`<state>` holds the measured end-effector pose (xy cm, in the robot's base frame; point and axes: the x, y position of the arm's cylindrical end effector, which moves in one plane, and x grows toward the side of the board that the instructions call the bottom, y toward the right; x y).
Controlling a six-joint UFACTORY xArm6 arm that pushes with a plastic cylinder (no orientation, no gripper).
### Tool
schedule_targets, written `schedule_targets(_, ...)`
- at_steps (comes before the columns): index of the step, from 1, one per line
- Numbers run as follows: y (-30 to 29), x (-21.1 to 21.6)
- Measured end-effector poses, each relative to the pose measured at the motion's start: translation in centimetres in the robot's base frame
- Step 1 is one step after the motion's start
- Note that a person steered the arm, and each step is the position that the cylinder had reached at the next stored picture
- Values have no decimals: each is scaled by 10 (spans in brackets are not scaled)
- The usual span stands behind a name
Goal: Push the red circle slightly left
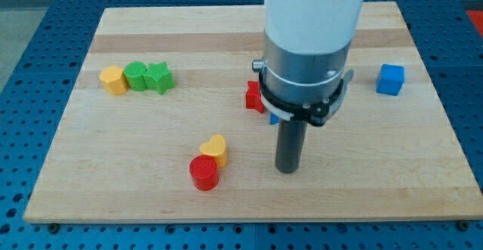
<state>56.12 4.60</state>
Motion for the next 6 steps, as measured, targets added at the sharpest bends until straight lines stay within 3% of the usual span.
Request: schedule_targets(6, -106, 11)
